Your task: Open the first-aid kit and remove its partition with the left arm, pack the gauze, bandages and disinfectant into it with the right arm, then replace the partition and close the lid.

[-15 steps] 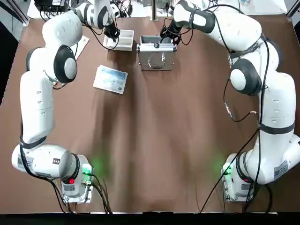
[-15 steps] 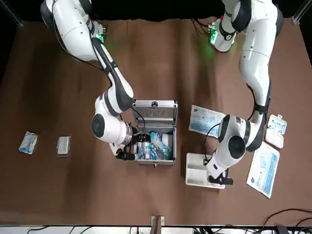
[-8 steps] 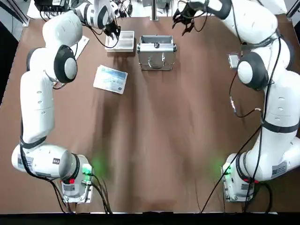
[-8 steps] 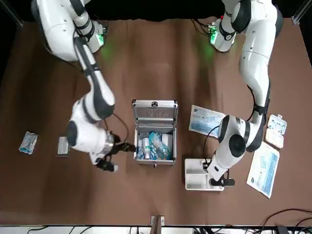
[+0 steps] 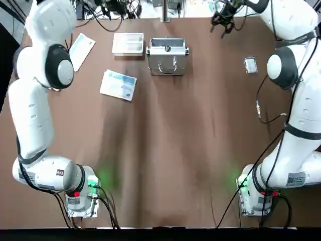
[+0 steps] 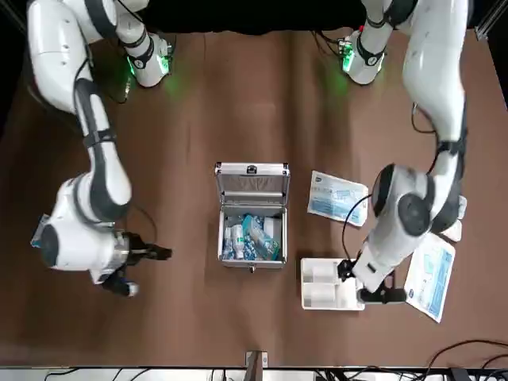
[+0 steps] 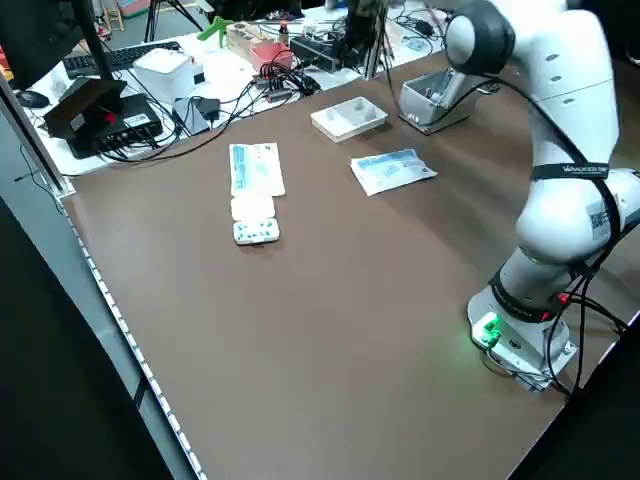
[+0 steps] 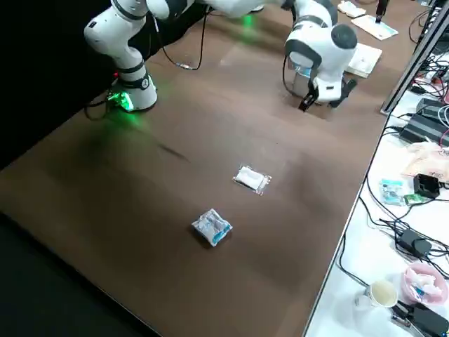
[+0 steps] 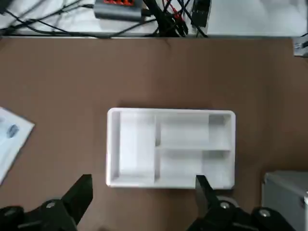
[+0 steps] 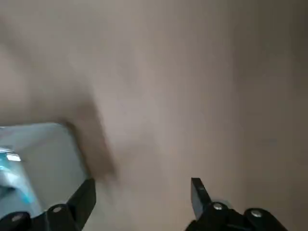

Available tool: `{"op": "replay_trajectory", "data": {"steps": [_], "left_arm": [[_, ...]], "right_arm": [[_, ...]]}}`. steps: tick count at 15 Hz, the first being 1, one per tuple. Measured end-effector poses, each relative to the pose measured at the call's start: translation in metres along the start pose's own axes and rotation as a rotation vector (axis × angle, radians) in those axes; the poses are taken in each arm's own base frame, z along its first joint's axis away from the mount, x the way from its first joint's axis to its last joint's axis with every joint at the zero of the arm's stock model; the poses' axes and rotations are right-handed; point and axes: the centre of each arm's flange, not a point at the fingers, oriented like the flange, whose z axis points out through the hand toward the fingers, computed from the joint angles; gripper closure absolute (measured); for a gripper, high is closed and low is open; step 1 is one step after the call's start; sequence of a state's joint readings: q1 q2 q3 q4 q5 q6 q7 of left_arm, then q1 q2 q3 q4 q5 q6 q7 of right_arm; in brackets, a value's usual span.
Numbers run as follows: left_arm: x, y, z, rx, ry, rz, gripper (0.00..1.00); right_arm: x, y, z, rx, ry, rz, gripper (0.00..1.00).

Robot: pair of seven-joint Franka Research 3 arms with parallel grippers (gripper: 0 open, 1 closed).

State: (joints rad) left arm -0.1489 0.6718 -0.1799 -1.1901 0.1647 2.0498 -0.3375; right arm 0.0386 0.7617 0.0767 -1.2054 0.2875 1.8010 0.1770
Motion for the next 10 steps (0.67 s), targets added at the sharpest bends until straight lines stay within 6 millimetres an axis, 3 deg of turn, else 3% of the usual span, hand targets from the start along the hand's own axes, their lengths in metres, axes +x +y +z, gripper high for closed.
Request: {"op": "replay_trajectory", "data": {"steps": [4,8,10], "left_arm": [[-0.016,-0.012,-0.113,0.041,-0.012,-0.004,0.01],[-0.041,-0.011,-0.191,0.058,-0.015,0.023,0.01],[-0.056,0.001,-0.217,0.053,-0.02,0.047,0.01]], "right_arm": [[0.011,0.104,0.001,-0.106,-0.044,-0.025,0.12],[0.025,0.169,0.004,-0.193,0.012,-0.043,0.12],[0.031,0.198,0.011,-0.222,0.046,-0.061,0.12]]}}
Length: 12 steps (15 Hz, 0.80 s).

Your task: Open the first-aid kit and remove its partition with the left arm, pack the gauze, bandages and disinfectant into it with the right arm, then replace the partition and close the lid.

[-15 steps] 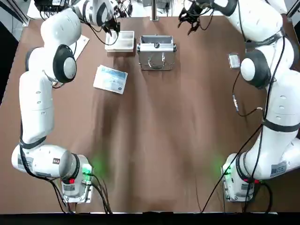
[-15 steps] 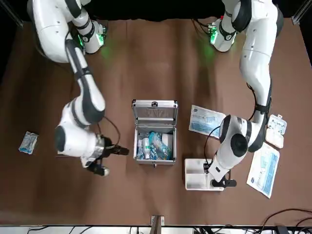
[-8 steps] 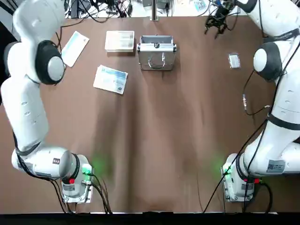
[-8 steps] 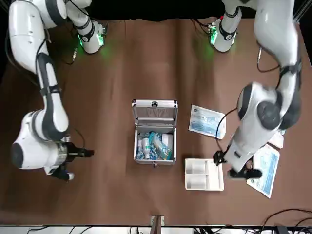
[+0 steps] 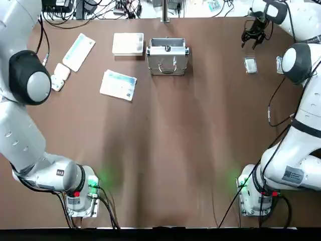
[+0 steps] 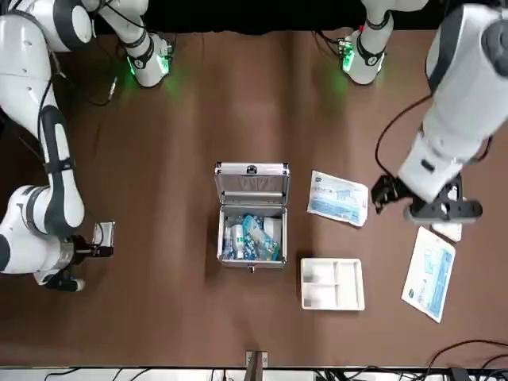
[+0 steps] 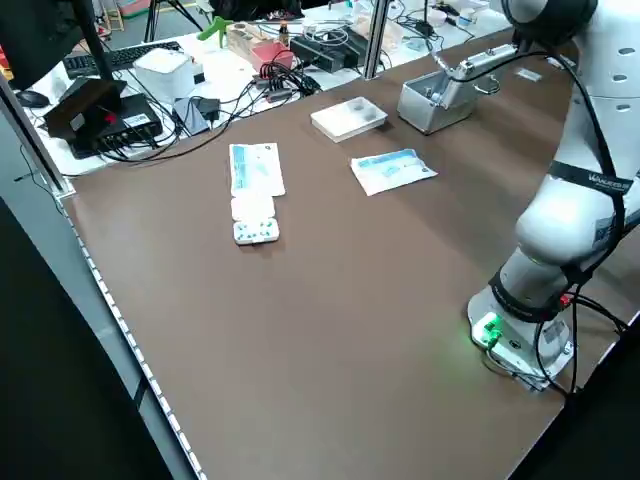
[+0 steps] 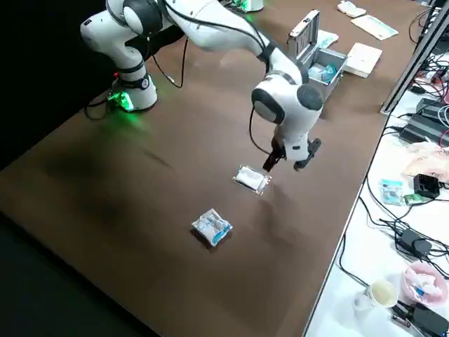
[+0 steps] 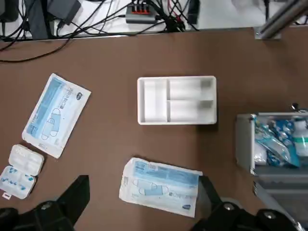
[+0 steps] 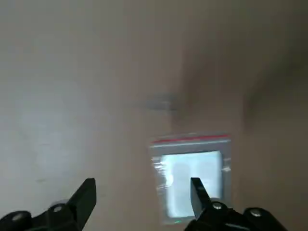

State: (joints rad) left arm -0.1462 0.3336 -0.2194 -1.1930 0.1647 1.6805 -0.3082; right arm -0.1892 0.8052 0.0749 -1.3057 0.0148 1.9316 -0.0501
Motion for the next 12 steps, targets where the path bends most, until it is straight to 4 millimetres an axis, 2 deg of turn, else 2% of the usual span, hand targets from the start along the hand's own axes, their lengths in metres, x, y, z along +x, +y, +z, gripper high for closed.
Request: {"op": "replay_trajectory", "data": {"steps": [2,4,5,8,12], "left_arm": [[-0.01,0.013,-0.013,-0.008,0.0,0.024,0.01],[-0.012,0.017,-0.013,-0.01,-0.002,0.032,0.01],[-0.012,0.016,-0.01,-0.011,-0.01,0.031,0.01],[-0.013,0.016,-0.01,-0.013,-0.011,0.034,0.01],[-0.014,0.014,-0.014,-0.028,-0.017,0.053,0.01]], "right_arm": [[-0.003,0.032,0.015,-0.045,-0.018,-0.013,0.13],[-0.01,0.062,0.034,-0.098,-0.056,-0.017,0.13],[-0.014,0.08,0.054,-0.105,-0.087,-0.013,0.13],[-0.016,0.079,0.079,-0.096,-0.123,-0.02,0.14],[-0.015,0.07,0.082,-0.098,-0.13,-0.036,0.15]]}}
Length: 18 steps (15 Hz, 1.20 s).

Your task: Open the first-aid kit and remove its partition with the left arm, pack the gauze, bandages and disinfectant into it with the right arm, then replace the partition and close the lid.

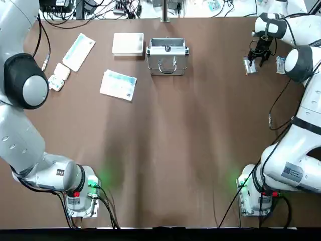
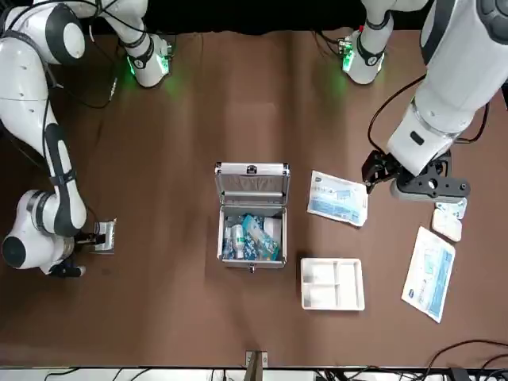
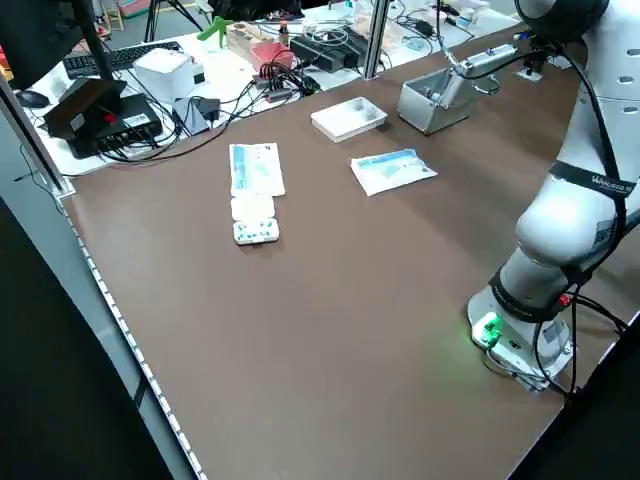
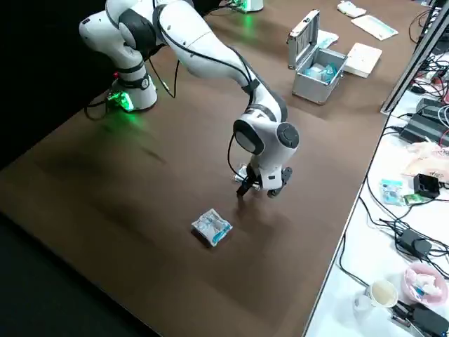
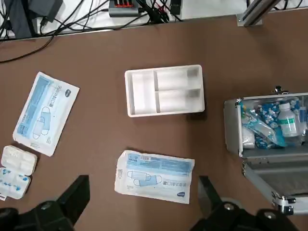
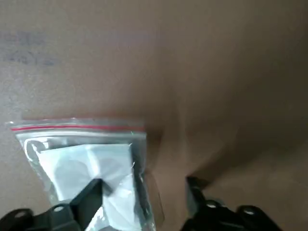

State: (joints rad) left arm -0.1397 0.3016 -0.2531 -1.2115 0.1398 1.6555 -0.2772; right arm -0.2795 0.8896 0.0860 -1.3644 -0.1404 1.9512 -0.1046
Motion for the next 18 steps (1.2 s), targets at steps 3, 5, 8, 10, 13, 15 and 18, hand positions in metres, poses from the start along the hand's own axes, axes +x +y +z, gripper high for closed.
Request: {"op": "replay_trajectory", "data": {"steps": [3,5,8,10,13,15,18], "left_arm": [[0.003,-0.017,0.0,-0.024,-0.009,0.034,0.01],[0.003,-0.02,0.0,-0.027,-0.01,0.043,0.01],[0.002,-0.018,0.002,-0.027,-0.02,0.039,0.0],[0.0,-0.02,0.008,-0.02,-0.041,0.031,0.0],[0.004,-0.051,0.018,-0.008,-0.062,-0.023,0.0],[0.004,-0.082,0.022,0.002,-0.072,-0.066,0.0],[0.0,-0.119,0.019,-0.019,-0.078,-0.113,0.0]], "right_arm": [[0.0,-0.003,-0.003,-0.006,-0.001,-0.007,0.3],[-0.001,-0.001,-0.006,-0.011,-0.001,-0.006,0.47],[-0.003,-0.004,-0.007,-0.01,-0.017,-0.009,0.83],[-0.003,-0.01,-0.007,-0.011,-0.025,-0.017,0.87],[-0.003,-0.015,-0.007,-0.013,-0.028,-0.024,0.9],[-0.003,-0.022,-0.008,-0.008,-0.035,-0.032,0.9],[-0.003,-0.062,-0.016,0.031,-0.067,-0.034,0.9]]}}
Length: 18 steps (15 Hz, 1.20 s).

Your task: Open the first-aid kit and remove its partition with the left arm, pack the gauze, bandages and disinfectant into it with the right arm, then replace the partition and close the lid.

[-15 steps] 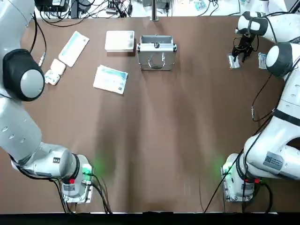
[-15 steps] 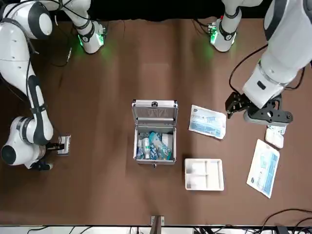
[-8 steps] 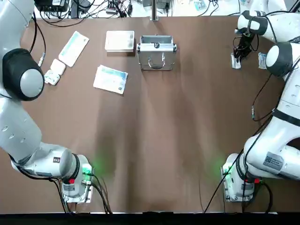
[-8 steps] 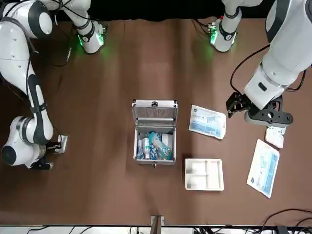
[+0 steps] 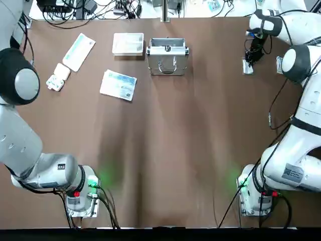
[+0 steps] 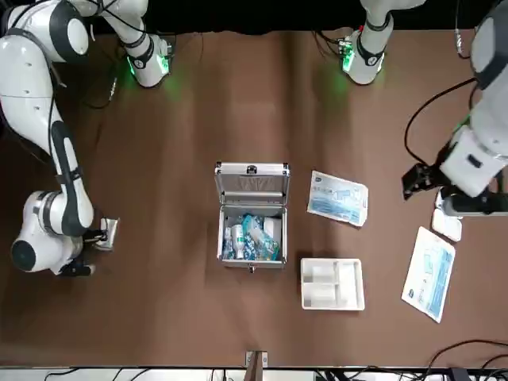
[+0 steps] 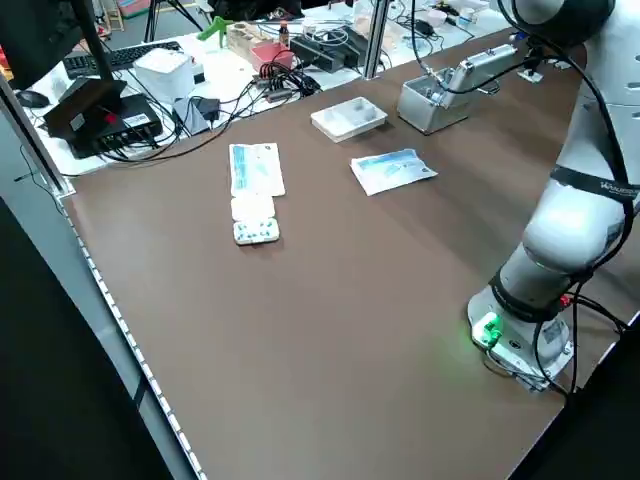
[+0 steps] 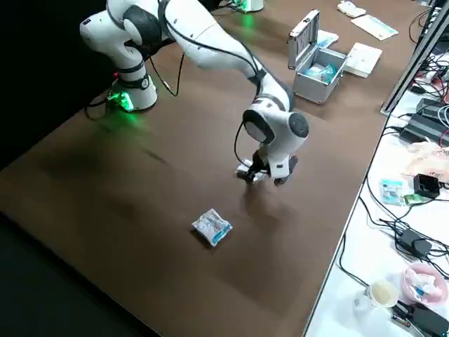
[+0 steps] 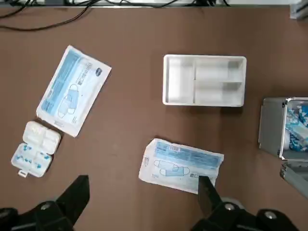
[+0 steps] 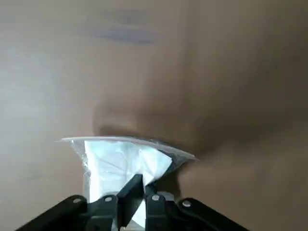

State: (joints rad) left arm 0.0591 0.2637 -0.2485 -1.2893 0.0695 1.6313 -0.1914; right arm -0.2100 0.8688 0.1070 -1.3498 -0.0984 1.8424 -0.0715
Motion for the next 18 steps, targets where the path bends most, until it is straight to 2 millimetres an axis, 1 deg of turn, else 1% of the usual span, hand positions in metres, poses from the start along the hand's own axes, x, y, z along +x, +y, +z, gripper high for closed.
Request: {"op": "replay_trajectory", "data": {"steps": [1,2,3,5,8,9,11,13,14,16,18], "left_arm": [[-0.001,-0.015,-0.005,-0.016,0.003,-0.009,0.0],[-0.002,-0.024,-0.01,-0.021,0.006,-0.002,0.0],[-0.005,-0.03,-0.013,-0.019,0.0,0.018,0.0],[-0.011,-0.035,-0.019,-0.012,-0.015,0.043,0.0],[-0.013,-0.054,-0.023,-0.008,-0.017,0.029,0.0],[-0.013,-0.057,-0.022,-0.007,-0.021,0.026,0.0],[-0.014,-0.058,-0.017,-0.007,-0.036,0.027,0.0],[-0.015,-0.056,-0.015,-0.007,-0.041,0.03,0.0],[-0.015,-0.055,-0.015,-0.007,-0.042,0.031,0.0],[-0.015,-0.056,-0.015,-0.007,-0.042,0.03,0.0],[-0.015,-0.056,-0.015,-0.007,-0.042,0.03,0.0]], "right_arm": [[0.001,-0.025,-0.01,0.03,-0.009,0.014,0.9],[0.001,-0.05,-0.021,0.054,-0.018,0.03,0.9],[0.0,-0.079,-0.034,0.077,-0.028,0.052,0.9],[-0.005,-0.142,-0.06,0.133,-0.033,0.098,0.9],[-0.016,-0.241,-0.094,0.218,-0.012,0.163,0.9],[-0.021,-0.27,-0.104,0.23,-0.003,0.178,0.9],[-0.033,-0.321,-0.12,0.28,0.01,0.181,0.9],[-0.043,-0.367,-0.129,0.343,0.043,0.166,0.9],[-0.049,-0.409,-0.133,0.39,0.123,0.155,0.9],[-0.052,-0.447,-0.133,0.43,0.22,0.137,0.9],[-0.057,-0.478,-0.125,0.453,0.277,0.111,0.89]]}}
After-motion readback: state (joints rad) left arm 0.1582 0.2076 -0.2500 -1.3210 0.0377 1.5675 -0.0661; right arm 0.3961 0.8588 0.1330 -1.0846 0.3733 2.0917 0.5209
